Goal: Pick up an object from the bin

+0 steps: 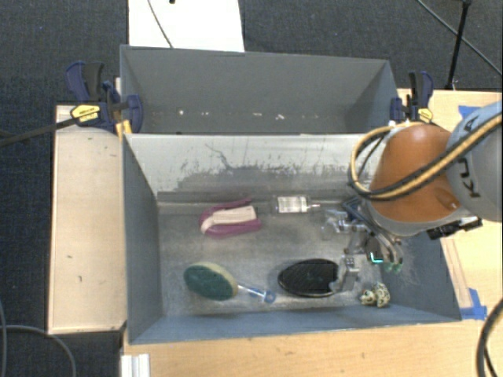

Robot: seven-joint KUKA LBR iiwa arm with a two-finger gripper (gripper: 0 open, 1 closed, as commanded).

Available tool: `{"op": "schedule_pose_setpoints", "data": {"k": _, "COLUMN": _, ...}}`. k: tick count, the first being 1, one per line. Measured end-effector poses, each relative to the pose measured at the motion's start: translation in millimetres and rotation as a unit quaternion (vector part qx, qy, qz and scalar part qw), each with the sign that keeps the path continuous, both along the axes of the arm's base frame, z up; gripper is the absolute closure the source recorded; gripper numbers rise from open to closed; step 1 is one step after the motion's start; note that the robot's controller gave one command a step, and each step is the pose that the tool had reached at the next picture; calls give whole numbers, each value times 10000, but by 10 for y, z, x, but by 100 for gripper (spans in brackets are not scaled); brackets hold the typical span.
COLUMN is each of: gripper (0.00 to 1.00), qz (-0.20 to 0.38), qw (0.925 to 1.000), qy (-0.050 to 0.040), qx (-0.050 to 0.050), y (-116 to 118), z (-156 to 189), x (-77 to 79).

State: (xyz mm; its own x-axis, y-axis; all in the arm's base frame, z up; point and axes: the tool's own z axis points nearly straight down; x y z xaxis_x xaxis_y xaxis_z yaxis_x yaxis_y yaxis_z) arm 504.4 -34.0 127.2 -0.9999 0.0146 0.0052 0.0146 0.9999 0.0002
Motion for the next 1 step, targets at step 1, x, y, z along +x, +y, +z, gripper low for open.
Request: {"op": "schedule_pose_setpoints", "data": {"k": 1, "gripper": 0, "qz": -64, "qw": 10000, "qy": 0, "qx": 13, "y": 602, "z": -600, "x": 3}}
